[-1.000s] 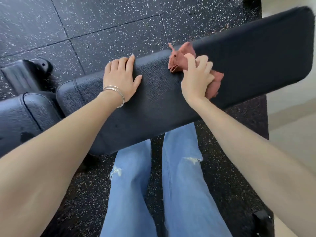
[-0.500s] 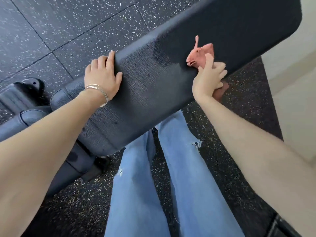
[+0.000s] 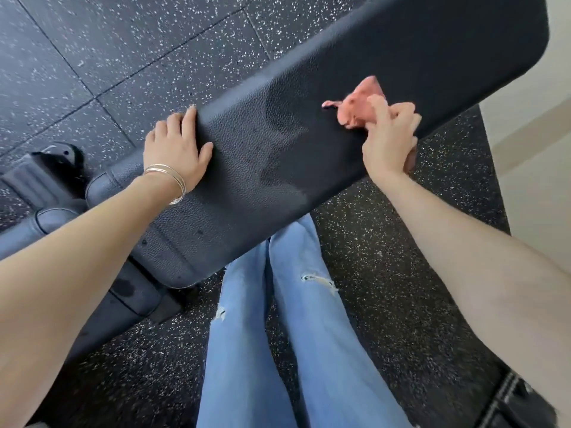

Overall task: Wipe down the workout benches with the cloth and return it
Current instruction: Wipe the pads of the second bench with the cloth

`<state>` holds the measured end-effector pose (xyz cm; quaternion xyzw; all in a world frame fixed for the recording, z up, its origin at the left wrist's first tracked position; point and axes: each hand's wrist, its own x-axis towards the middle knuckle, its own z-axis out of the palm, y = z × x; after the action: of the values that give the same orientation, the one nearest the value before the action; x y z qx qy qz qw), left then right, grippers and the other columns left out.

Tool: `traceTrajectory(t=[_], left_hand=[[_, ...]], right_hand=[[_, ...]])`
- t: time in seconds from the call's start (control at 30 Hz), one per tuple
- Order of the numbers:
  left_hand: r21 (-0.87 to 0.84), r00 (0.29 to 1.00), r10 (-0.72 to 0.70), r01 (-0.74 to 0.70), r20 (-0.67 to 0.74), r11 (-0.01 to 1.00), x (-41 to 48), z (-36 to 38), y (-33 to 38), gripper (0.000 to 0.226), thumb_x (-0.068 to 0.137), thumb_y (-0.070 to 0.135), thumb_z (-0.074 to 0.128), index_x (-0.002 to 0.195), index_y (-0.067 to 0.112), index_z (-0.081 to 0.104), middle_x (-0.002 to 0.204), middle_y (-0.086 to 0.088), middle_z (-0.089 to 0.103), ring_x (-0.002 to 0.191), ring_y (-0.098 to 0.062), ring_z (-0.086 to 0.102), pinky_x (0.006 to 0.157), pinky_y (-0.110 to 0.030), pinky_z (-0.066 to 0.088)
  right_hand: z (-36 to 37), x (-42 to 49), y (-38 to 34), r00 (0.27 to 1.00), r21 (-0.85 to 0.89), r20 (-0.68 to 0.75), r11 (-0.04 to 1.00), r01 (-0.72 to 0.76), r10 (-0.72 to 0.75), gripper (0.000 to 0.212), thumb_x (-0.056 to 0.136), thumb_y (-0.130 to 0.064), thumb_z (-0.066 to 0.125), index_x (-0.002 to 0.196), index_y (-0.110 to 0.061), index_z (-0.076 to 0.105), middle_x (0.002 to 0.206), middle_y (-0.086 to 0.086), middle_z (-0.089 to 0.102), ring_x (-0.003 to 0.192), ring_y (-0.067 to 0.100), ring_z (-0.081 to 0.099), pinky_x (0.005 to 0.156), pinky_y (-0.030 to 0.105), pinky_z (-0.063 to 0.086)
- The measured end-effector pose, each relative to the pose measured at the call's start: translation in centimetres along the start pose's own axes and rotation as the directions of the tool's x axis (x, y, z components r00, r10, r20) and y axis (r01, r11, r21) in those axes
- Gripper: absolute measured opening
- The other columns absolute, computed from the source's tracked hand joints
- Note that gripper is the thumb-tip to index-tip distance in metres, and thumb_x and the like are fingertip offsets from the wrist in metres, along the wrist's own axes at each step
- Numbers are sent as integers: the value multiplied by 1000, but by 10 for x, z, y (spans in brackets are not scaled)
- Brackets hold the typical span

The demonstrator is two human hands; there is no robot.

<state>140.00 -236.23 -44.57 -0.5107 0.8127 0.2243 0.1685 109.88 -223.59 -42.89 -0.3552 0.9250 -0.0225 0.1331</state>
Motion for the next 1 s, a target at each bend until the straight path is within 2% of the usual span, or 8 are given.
traceTrajectory(t=[0.07, 0.13, 0.3, 0.4, 0.5, 0.63, 0.8, 1.0], left_hand=[[-7, 1000, -16, 16, -12, 1000, -1, 1, 3, 65, 92, 39, 44, 145, 8, 23, 137, -23, 39, 121, -41, 39, 102, -50, 30], [-20, 999, -44, 44, -27, 999, -3, 2, 5, 64, 91, 38, 45, 145, 8, 24, 136, -23, 40, 121, -41, 39, 103, -50, 28], [-43, 995, -92, 90, -32, 995, -3, 3, 12, 62, 91, 35, 45, 144, 8, 26, 135, -23, 40, 121, -42, 38, 106, -51, 26], [-66, 994, -107, 106, -17, 992, -2, 1, 11, 61, 91, 35, 45, 144, 9, 28, 135, -22, 40, 122, -40, 38, 106, -49, 26], [-96, 995, -101, 99, -11, 990, 0, -3, 6, 57, 93, 33, 44, 144, 12, 30, 136, -20, 42, 122, -39, 39, 105, -48, 28], [-95, 996, -83, 79, -35, 992, -2, -1, 2, 56, 92, 33, 44, 143, 14, 31, 135, -18, 45, 120, -39, 42, 101, -47, 31], [-136, 982, -131, 112, -138, 984, -6, 10, 7, 55, 90, 31, 44, 141, 13, 36, 133, -17, 46, 119, -36, 42, 104, -45, 25], [-151, 976, -183, 165, -116, 975, -4, 12, 9, 57, 90, 32, 43, 141, 10, 34, 137, -16, 44, 124, -36, 39, 109, -45, 21]], right_hand=[[0, 12, 5, 963, 83, -41, 961, -264, 268, 44, 92, -16, 56, 129, -37, 46, 123, 8, 43, 111, 29, 40, 85, 51, 43], [3, -5, -2, 939, 132, -21, 932, -337, 343, 43, 94, -18, 55, 132, -36, 45, 124, 8, 42, 112, 28, 39, 85, 49, 40], [23, -113, -49, 987, 91, 155, 994, -56, 41, 44, 92, -15, 57, 132, -30, 48, 118, 9, 43, 103, 30, 40, 76, 46, 42], [30, -144, -73, 926, 38, 321, 979, 199, -201, 50, 88, -10, 59, 131, -34, 48, 120, 6, 44, 101, 30, 42, 74, 44, 41], [20, -110, -72, 913, 40, 279, 954, 298, -297, 49, 87, -6, 57, 127, -34, 52, 118, 5, 45, 99, 29, 42, 75, 45, 41], [1, -2, -69, 996, 22, 35, 996, 86, -87, 42, 90, -13, 58, 126, -34, 52, 118, 5, 46, 106, 28, 42, 80, 44, 39], [-2, 60, -94, 996, 66, 16, 994, -87, 86, 43, 92, -19, 56, 131, -35, 47, 124, 3, 42, 112, 25, 39, 85, 43, 39], [24, -51, -118, 970, -1, 82, 974, 228, -227, 45, 88, -15, 60, 129, -33, 51, 115, 7, 47, 99, 29, 43, 71, 43, 37]])
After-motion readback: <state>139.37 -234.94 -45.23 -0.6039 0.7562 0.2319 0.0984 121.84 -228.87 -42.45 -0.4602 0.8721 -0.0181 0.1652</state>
